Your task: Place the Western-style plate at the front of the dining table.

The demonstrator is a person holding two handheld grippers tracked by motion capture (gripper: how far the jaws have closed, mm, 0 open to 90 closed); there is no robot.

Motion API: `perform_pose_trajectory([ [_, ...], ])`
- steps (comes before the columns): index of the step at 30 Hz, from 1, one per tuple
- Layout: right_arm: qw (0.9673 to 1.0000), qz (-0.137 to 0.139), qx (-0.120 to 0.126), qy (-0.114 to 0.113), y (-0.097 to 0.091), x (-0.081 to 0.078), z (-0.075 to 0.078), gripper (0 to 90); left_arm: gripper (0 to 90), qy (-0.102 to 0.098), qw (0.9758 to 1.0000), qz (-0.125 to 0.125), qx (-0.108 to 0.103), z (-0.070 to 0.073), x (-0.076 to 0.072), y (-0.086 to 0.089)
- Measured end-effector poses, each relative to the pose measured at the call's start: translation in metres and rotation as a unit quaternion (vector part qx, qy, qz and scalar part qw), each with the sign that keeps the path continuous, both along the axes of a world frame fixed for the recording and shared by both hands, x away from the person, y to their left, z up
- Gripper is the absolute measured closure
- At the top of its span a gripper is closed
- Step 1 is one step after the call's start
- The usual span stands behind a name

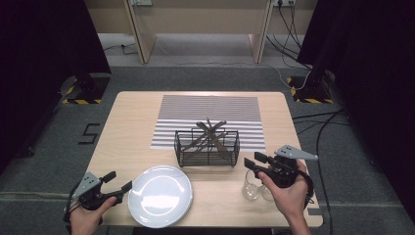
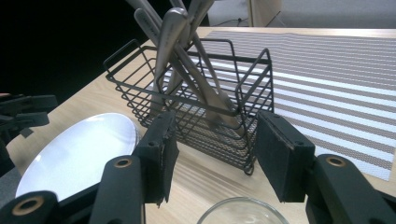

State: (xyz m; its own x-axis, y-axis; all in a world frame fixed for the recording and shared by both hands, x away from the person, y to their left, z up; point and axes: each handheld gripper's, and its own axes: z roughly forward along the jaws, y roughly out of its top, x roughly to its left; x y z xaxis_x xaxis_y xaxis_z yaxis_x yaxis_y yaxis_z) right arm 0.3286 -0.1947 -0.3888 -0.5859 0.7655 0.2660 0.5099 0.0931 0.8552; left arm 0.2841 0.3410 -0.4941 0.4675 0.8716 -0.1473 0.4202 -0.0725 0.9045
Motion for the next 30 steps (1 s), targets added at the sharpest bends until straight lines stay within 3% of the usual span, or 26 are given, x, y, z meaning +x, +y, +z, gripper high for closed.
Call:
perform_pose_trajectory([
  [6, 1.0, 0.006, 0.003, -0.002, 0.005, -0.001, 0.0, 48.8, 18.5, 0.006, 1.0, -0.005, 0.001, -0.003, -0.004, 0.0],
  [17, 0.998, 0.062, -0.011, -0.001, 0.051, 0.005, -0.004, 49.3, 19.6, 0.015, 0.9999, 0.002, 0.002, -0.002, -0.01, 0.007],
  [30, 0.9954, 0.092, -0.024, 0.008, 0.082, 0.014, -0.01, 49.9, 21.1, 0.031, 0.9994, -0.014, 0.003, -0.004, -0.012, 0.001],
])
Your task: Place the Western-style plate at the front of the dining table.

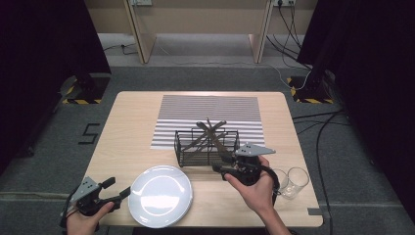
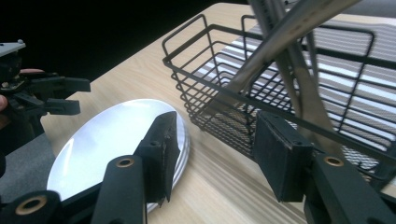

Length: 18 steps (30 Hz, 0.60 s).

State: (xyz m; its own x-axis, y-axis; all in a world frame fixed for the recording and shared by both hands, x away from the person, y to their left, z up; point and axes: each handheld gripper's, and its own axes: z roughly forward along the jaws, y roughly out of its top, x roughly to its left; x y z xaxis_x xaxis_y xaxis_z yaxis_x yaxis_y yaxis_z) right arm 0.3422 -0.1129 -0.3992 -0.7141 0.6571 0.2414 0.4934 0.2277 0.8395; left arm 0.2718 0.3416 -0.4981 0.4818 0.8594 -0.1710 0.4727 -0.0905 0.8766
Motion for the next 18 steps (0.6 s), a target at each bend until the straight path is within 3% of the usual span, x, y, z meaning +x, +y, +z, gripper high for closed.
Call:
perform_pose_trajectory([
  [10, 0.9996, 0.022, -0.008, 0.016, 0.022, 0.004, -0.014, 50.2, 23.7, 0.027, 0.9995, -0.016, -0.004, -0.003, -0.004, -0.004],
  [18, 0.9988, 0.036, -0.013, 0.03, 0.039, 0.007, -0.025, 50.3, 23.5, 0.031, 0.999, -0.031, -0.003, -0.002, -0.007, -0.011],
])
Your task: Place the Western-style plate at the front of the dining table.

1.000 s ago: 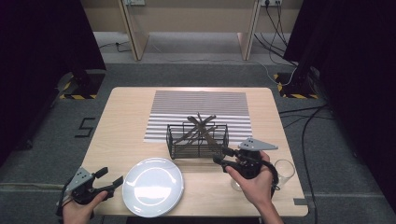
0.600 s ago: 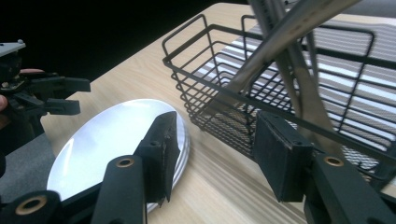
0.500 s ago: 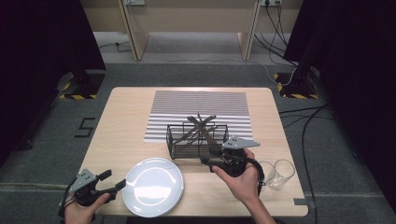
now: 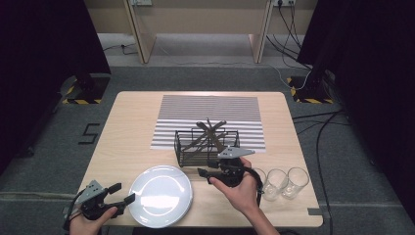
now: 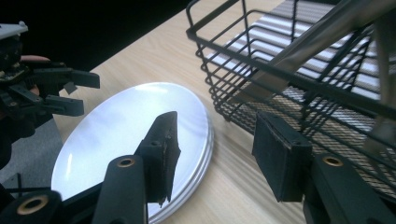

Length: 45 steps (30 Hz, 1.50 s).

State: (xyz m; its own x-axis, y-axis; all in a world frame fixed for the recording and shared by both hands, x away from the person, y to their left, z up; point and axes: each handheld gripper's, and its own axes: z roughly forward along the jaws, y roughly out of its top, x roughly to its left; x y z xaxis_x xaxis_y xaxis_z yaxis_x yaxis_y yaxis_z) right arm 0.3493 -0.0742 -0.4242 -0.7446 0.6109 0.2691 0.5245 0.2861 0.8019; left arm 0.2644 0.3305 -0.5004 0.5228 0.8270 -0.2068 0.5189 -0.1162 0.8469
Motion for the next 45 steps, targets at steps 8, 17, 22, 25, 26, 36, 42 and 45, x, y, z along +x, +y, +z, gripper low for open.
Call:
perform_pose_trajectory([
  [8, 0.9997, 0.014, -0.014, 0.012, 0.013, 0.004, -0.006, 50.0, 23.5, 0.019, 0.9998, -0.003, -0.005, -0.002, -0.001, -0.003],
  [17, 0.9976, 0.041, -0.035, 0.043, 0.028, 0.0, -0.019, 49.1, 23.4, 0.037, 0.999, -0.024, -0.004, -0.006, -0.003, -0.014],
  [22, 0.9929, 0.068, -0.059, 0.078, 0.035, -0.004, -0.033, 48.6, 23.1, 0.042, 0.9988, -0.025, 0.0, -0.007, -0.003, -0.016],
  [25, 0.9914, 0.072, -0.066, 0.088, 0.037, -0.006, -0.038, 48.6, 23.1, 0.043, 0.9988, -0.024, 0.001, -0.008, -0.004, -0.016],
  [26, 0.9898, 0.079, -0.071, 0.095, 0.038, -0.007, -0.041, 48.5, 23.2, 0.043, 0.9987, -0.025, 0.003, -0.007, -0.004, -0.016],
  [36, 0.9801, 0.105, -0.095, 0.139, 0.039, -0.012, -0.055, 47.9, 23.3, 0.046, 0.9985, -0.029, 0.008, -0.008, -0.003, -0.019],
  [42, 0.9764, 0.117, -0.1, 0.152, 0.04, -0.014, -0.058, 47.8, 23.0, 0.05, 0.9982, -0.03, 0.012, -0.009, -0.002, -0.02],
  [45, 0.9758, 0.121, -0.092, 0.158, 0.041, -0.015, -0.059, 47.9, 23.0, 0.051, 0.9981, -0.031, 0.013, -0.01, -0.002, -0.02],
])
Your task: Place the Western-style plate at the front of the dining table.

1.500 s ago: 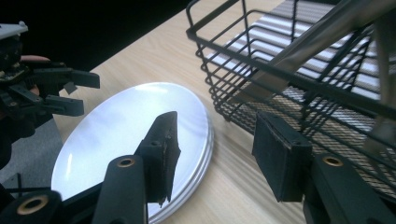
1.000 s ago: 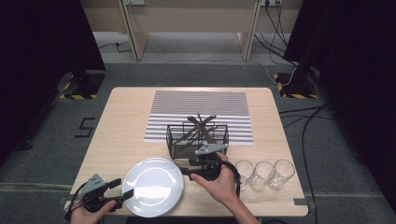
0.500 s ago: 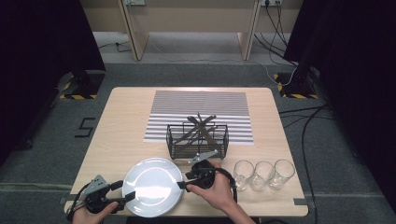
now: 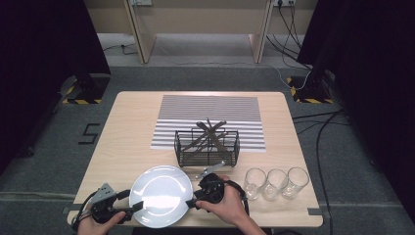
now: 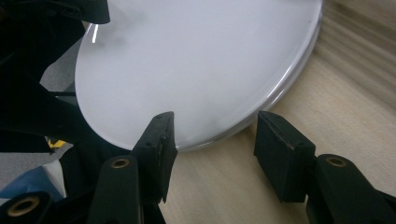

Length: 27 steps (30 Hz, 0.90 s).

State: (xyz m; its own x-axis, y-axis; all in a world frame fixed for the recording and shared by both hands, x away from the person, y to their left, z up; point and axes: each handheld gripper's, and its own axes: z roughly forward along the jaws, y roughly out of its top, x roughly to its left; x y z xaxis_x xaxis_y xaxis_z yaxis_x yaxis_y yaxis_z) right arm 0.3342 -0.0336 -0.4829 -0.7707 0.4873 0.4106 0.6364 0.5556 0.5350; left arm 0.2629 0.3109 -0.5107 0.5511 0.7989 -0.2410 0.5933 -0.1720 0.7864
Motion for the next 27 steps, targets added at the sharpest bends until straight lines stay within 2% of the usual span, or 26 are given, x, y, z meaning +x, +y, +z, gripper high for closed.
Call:
perform_pose_trajectory([
  [13, 0.9999, 0.006, -0.004, 0.008, 0.0013, -0.0006, -0.0022, 48.9, 23.1, 0.003, 0.9999, -0.005, 0.009, -0.0007, 0.0013, 0.0001],
  [19, 0.9998, 0.014, -0.01, 0.009, 0.0037, -0.0023, -0.0026, 49.0, 23.0, -0.002, 0.9994, -0.012, 0.031, 0.0003, 0.0013, -0.002],
  [22, 0.9998, 0.015, -0.01, 0.008, 0.0037, -0.002, -0.0023, 49.7, 22.9, -0.001, 0.9995, -0.012, 0.03, 0.0, 0.0016, -0.002],
  [25, 0.9999, 0.012, -0.007, 0.009, 0.0033, -0.0015, -0.0016, 50.8, 22.8, 0.0, 0.9995, -0.013, 0.029, -0.0006, 0.0025, -0.0016],
  [27, 0.9998, 0.007, 0.006, 0.019, 0.0013, -0.0003, 0.0014, 52.0, 22.7, 0.003, 0.9995, -0.013, 0.028, -0.0012, 0.0038, -0.0012],
])
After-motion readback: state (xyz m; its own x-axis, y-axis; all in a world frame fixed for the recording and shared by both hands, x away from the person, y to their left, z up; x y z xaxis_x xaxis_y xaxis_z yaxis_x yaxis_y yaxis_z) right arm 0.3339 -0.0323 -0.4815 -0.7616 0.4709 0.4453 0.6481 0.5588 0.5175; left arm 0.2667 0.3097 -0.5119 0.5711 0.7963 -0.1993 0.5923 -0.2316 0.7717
